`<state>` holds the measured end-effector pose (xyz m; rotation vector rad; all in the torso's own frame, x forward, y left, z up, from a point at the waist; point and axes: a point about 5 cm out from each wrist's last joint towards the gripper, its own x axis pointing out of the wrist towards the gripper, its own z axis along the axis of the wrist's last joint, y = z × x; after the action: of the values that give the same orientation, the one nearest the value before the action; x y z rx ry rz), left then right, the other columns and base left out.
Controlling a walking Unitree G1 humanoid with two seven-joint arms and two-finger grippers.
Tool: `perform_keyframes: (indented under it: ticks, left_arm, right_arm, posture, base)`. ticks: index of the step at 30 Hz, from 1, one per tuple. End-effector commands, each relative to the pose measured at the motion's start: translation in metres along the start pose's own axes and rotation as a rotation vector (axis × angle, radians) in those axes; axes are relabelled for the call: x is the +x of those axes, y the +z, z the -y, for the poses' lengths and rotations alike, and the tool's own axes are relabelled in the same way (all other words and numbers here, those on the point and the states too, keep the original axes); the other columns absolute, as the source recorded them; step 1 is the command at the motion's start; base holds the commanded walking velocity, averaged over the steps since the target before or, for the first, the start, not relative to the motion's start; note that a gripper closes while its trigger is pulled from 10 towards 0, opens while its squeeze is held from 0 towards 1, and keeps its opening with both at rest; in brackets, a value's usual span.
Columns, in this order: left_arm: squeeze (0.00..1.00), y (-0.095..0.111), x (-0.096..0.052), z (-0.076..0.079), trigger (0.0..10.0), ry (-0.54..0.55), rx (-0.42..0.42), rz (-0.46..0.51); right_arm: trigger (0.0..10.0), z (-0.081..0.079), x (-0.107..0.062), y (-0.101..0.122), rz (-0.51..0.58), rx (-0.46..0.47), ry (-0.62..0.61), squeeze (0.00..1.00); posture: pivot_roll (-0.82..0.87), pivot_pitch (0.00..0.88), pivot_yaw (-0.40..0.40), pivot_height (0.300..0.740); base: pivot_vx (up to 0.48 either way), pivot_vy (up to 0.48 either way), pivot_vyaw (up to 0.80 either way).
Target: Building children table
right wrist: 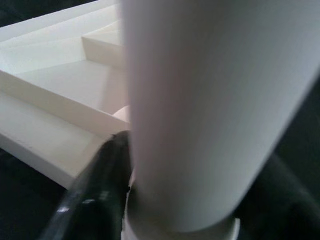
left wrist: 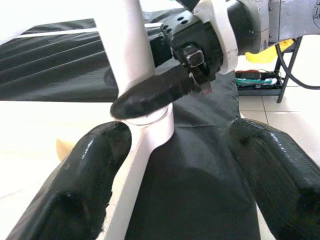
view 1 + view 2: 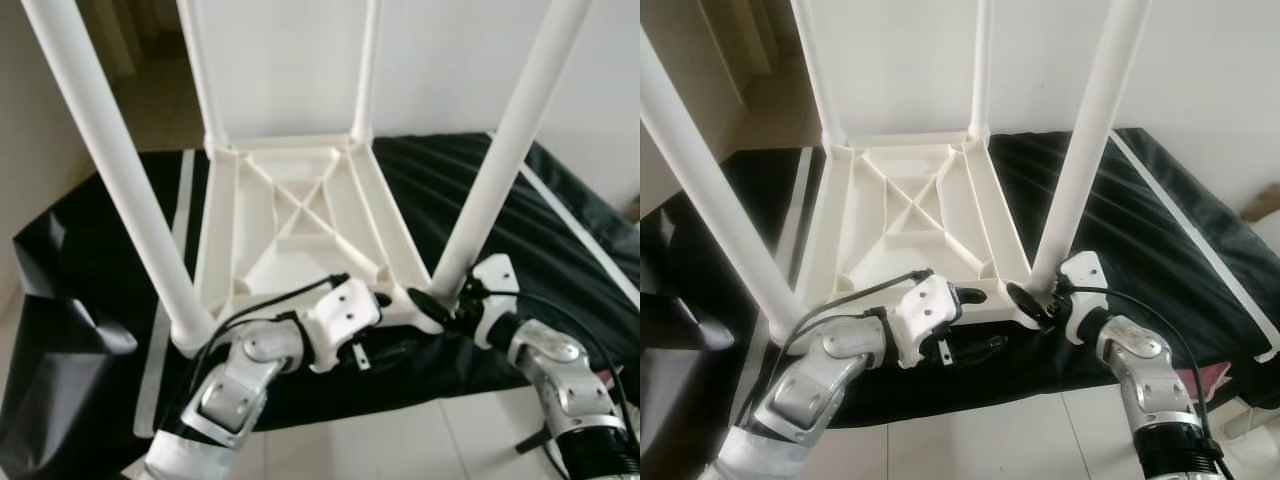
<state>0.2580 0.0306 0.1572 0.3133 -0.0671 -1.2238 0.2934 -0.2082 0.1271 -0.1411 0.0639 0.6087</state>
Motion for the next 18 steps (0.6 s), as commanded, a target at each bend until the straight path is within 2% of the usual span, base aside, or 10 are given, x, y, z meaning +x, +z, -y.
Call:
perform_keyframes:
  ticks: [1, 5, 6, 7, 13, 18]
  left_arm:
    - [0.00, 0.0002, -0.0001, -0.0002, 10.0, 0.021, -0.011, 0.001]
    - [0.00, 0.0005, 0.0004, 0.0006, 10.0, 0.020, -0.016, 0.005]
    - [0.00, 0.0008, 0.0008, 0.0010, 10.0, 0.015, -0.016, 0.007]
    - [0.00, 0.0010, 0.0013, 0.0006, 10.0, 0.011, -0.013, 0.007]
    - [0.00, 0.0035, 0.0031, -0.0025, 10.0, 0.017, -0.004, 0.012]
    - [0.00, 0.0010, 0.0033, 0.0013, 10.0, 0.026, -0.027, 0.016]
  right_arm:
    - [0.0, 0.0005, -0.0032, -0.0075, -0.027, 0.017, 0.011, 0.00]
    - [0.0, 0.0003, -0.0045, -0.0087, -0.029, 0.021, 0.011, 0.00]
    - [4.0, 0.0000, -0.0049, -0.0088, -0.028, 0.023, 0.005, 0.00]
    - [10.0, -0.0003, -0.0050, -0.0083, -0.025, 0.026, -0.003, 0.00]
    - [10.0, 0.0006, -0.0076, -0.0061, -0.003, 0.048, -0.039, 0.00]
    - [10.0, -0.0045, -0.0105, -0.0074, 0.013, 0.060, -0.080, 0.00]
  posture:
    - [0.04, 0.000, -0.002, 0.740]
    - [0.04, 0.000, -0.002, 0.740]
    - [0.03, 0.000, 0.002, 0.740]
    - [0.03, 0.000, 0.003, 0.740]
    - [0.01, 0.000, -0.013, 0.740]
    - [-0.06, 0.000, -0.005, 0.740]
  base:
    - [0.000, 0.000, 0.00]
    - [0.000, 0.000, 0.00]
    - [0.000, 0.000, 0.00]
    - [0.000, 0.000, 0.00]
    - [0.000, 0.000, 0.00]
    - [0.000, 0.000, 0.00]
